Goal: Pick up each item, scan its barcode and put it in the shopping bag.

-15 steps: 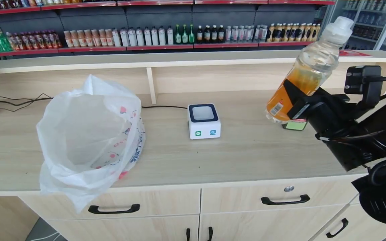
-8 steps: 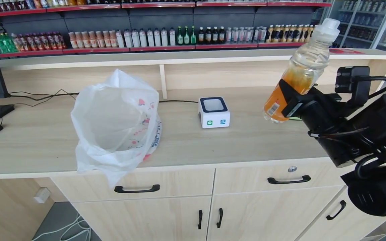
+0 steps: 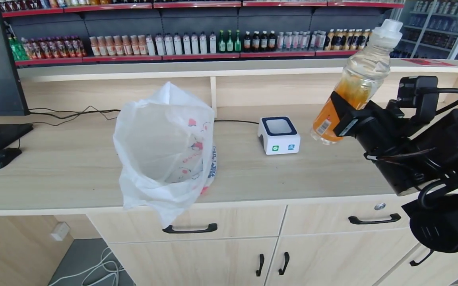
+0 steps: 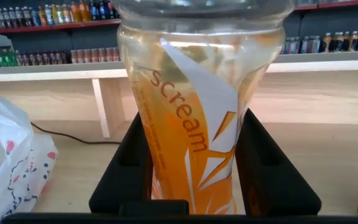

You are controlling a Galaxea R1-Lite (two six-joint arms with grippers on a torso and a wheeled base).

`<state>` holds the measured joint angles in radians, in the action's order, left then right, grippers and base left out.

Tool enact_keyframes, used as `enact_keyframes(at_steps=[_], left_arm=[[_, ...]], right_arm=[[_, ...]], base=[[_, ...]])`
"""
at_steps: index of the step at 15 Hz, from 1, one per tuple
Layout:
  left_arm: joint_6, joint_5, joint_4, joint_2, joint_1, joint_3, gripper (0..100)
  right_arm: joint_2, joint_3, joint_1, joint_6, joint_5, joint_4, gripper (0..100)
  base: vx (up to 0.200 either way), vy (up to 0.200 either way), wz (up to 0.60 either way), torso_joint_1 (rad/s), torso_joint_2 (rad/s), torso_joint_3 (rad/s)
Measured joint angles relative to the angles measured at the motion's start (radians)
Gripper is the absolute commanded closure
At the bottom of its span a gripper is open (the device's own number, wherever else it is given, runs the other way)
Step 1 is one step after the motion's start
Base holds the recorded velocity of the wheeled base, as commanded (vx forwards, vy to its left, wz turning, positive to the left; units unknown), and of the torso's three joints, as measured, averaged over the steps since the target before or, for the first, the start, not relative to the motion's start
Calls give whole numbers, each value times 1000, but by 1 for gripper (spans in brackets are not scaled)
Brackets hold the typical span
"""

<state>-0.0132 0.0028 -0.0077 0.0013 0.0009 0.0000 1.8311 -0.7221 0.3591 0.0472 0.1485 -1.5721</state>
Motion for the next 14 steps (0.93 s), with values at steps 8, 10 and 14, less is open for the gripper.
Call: enact_keyframes(at_steps=[8,10,14], left_arm=[[0,0,0,0,0,0,0],[0,0,0,0,-1,0,0],[0,0,0,0,0,0,0]], right_arm=[[63,-113,-5,-3,-46,3,100],[117,-212,-35,-1,-139,0,100],[215,-328,-99,7,-340,3,100]], base=[[0,0,0,0,0,0],[0,0,0,0,0,0],[0,0,0,0,0,0]])
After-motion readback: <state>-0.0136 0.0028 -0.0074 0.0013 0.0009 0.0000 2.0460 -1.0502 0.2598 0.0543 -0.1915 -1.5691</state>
